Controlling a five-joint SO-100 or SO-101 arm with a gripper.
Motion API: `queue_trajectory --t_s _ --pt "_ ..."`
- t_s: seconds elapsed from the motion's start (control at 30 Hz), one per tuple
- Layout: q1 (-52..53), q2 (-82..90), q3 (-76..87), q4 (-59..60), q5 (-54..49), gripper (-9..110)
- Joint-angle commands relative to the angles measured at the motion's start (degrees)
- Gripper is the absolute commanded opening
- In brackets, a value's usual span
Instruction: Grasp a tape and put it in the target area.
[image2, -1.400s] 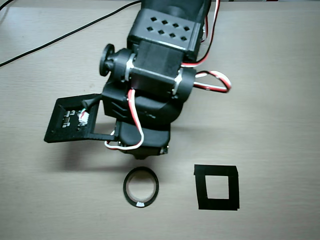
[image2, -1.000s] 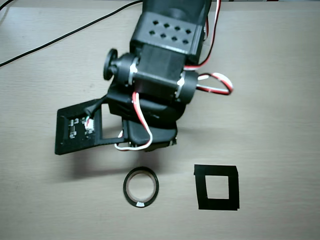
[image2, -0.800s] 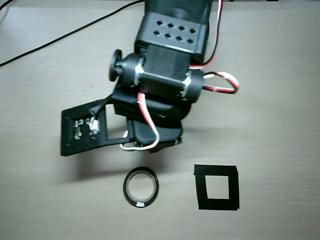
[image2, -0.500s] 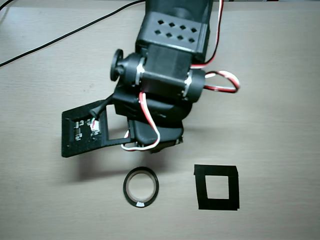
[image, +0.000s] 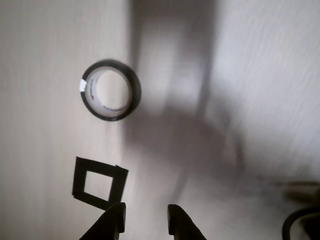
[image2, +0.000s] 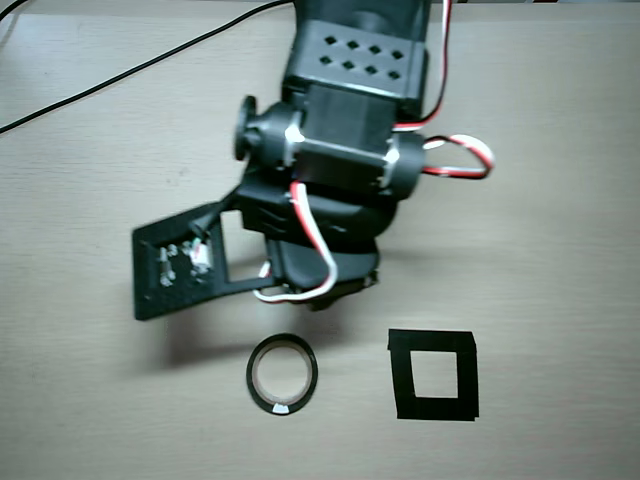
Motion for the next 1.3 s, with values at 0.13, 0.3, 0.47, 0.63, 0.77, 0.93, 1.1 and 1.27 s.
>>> queue_trajectory --t_s 0.13,0.3,0.47,0.63,0.77,0.93,1.1,1.27 --pt "-0.53 1.41 2.55 -2.37 -1.67 11" --pt "0.18 -0.53 5.89 -5.10 -3.60 16" --pt "1.41 -4.83 7.47 -9.84 -5.80 19" --pt "2.29 -10.81 6.42 -15.03 -7.91 21" --pt "2.99 -16.96 3.69 -17.67 -9.23 20" --pt "4.66 -25.40 -2.11 -19.16 -10.20 19" --pt "6.42 -32.52 -7.65 -19.16 -11.51 19" --pt "6.94 -35.60 -8.61 -20.48 -12.13 18"
